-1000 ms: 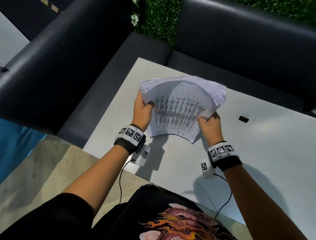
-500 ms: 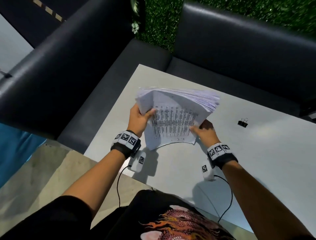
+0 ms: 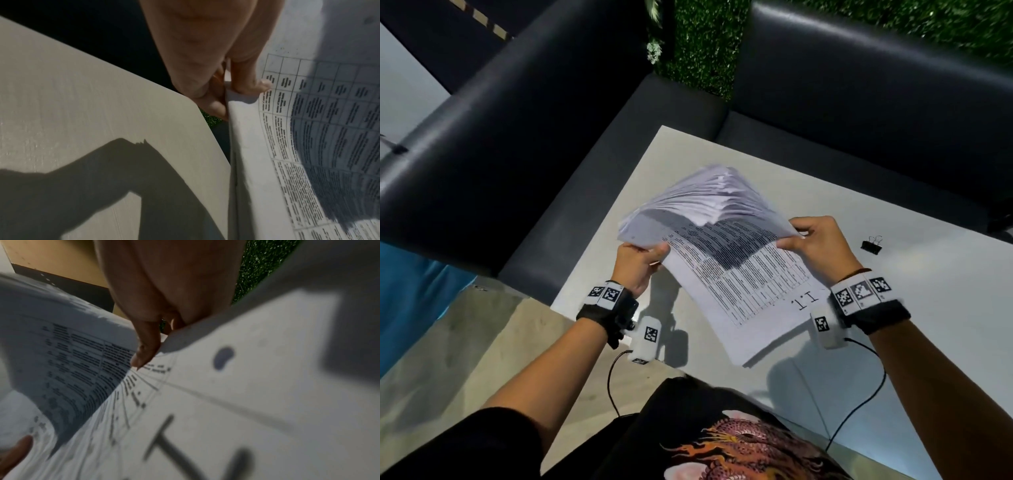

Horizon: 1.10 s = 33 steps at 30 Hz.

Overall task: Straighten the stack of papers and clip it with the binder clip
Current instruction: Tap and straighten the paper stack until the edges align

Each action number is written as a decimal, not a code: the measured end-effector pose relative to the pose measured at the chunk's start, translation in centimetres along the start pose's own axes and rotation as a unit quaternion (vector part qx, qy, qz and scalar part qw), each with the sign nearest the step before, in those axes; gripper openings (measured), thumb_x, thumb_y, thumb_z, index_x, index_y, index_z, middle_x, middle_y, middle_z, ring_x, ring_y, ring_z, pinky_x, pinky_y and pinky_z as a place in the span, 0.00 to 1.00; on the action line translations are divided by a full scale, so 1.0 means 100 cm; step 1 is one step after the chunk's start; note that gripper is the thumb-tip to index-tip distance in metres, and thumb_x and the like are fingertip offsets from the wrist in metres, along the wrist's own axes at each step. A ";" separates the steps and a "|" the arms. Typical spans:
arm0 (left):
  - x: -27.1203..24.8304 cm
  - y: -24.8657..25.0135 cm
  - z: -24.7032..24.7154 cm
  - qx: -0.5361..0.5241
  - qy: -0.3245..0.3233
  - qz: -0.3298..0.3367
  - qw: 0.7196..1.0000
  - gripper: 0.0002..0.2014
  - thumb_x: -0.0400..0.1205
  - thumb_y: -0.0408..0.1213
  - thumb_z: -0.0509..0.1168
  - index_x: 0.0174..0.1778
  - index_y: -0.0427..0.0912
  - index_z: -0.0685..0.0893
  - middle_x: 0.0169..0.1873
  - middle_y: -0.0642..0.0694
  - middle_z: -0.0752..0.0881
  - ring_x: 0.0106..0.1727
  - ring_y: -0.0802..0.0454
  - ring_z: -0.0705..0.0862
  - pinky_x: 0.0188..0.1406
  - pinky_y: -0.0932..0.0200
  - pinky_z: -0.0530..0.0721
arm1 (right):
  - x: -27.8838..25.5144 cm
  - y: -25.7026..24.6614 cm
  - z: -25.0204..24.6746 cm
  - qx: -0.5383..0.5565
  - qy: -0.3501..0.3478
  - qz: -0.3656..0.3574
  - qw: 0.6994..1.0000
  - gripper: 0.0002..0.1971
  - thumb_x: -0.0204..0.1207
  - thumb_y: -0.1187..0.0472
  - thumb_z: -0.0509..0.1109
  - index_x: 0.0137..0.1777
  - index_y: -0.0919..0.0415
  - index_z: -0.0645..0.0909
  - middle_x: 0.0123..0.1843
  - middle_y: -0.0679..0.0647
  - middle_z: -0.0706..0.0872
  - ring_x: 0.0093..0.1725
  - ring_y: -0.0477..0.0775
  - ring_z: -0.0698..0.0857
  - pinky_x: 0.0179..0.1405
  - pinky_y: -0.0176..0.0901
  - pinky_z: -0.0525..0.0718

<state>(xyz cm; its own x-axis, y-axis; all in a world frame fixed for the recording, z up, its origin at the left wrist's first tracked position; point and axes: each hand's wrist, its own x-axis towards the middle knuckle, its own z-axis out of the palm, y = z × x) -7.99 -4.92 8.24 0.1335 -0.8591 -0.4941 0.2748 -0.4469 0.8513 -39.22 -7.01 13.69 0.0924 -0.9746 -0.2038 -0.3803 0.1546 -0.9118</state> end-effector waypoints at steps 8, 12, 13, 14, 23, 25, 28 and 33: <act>-0.003 0.043 -0.008 0.277 -0.021 0.205 0.939 0.31 0.66 0.31 0.81 0.63 0.46 0.76 0.58 0.55 0.82 0.58 0.56 0.81 0.52 0.66 0.80 | 0.000 -0.003 -0.017 -0.033 -0.002 0.016 0.999 0.10 0.68 0.72 0.77 0.48 0.63 0.89 0.28 0.44 0.87 0.22 0.36 0.79 0.25 0.26 0.74; 0.006 0.078 0.020 0.436 -0.209 0.183 0.856 0.45 0.61 0.38 0.84 0.73 0.46 0.70 0.67 0.50 0.80 0.64 0.55 0.80 0.63 0.65 0.77 | 0.013 -0.001 -0.018 -0.047 -0.031 0.038 0.998 0.08 0.67 0.73 0.77 0.42 0.61 0.90 0.23 0.44 0.82 0.19 0.45 0.71 0.21 0.35 0.68; 0.009 0.082 0.026 0.435 -0.244 0.149 0.854 0.40 0.63 0.37 0.83 0.70 0.43 0.74 0.64 0.48 0.83 0.62 0.53 0.83 0.62 0.60 0.80 | 0.015 -0.002 -0.018 -0.053 -0.041 0.046 0.997 0.07 0.67 0.72 0.78 0.42 0.62 0.90 0.24 0.45 0.81 0.19 0.47 0.69 0.21 0.36 0.67; 0.009 0.083 0.031 0.428 -0.266 0.125 0.855 0.31 0.65 0.34 0.82 0.64 0.41 0.79 0.57 0.47 0.87 0.57 0.52 0.86 0.59 0.59 0.83 | 0.016 -0.002 -0.018 -0.060 -0.050 0.049 0.996 0.06 0.67 0.72 0.78 0.43 0.63 0.90 0.23 0.45 0.81 0.19 0.47 0.69 0.20 0.35 0.67; 0.002 0.066 0.026 0.290 -0.215 0.034 0.932 0.04 0.72 0.27 0.74 0.39 0.30 0.87 0.29 0.50 0.90 0.28 0.56 0.83 0.30 0.68 0.78 | 0.001 0.008 -0.045 -0.170 -0.186 0.099 0.963 0.13 0.64 0.62 0.82 0.49 0.53 0.88 0.40 0.48 0.92 0.39 0.49 0.90 0.39 0.40 0.86; -0.001 0.064 0.016 0.272 -0.195 0.024 0.942 0.02 0.73 0.27 0.72 0.36 0.37 0.90 0.28 0.51 0.90 0.29 0.59 0.85 0.34 0.69 0.78 | -0.006 0.018 -0.061 -0.198 -0.173 0.124 0.957 0.13 0.63 0.64 0.83 0.47 0.53 0.88 0.40 0.49 0.92 0.38 0.52 0.90 0.36 0.40 0.88; 0.006 0.056 -0.005 0.249 -0.160 -0.001 0.955 0.11 0.71 0.35 0.77 0.41 0.29 0.87 0.38 0.39 0.88 0.38 0.47 0.83 0.42 0.60 0.75 | -0.020 0.041 -0.068 -0.024 -0.058 0.131 0.989 0.17 0.58 0.62 0.84 0.48 0.57 0.87 0.38 0.50 0.93 0.44 0.59 0.90 0.36 0.37 0.89; 0.007 0.039 -0.006 0.203 -0.106 0.002 0.973 0.12 0.72 0.30 0.75 0.47 0.27 0.85 0.40 0.41 0.91 0.42 0.44 0.88 0.48 0.52 0.83 | -0.037 0.061 -0.028 0.237 -0.032 0.158 0.958 0.34 0.61 0.63 0.82 0.68 0.67 0.77 0.63 0.60 0.87 0.61 0.59 0.87 0.60 0.56 0.86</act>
<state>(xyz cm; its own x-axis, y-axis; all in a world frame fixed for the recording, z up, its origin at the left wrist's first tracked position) -6.24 -7.12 11.13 -0.0774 -0.8735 -0.4806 -0.1294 -0.4692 0.8736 -44.40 -2.93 9.91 0.1041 -0.8579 -0.5032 0.0608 0.5105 -0.8577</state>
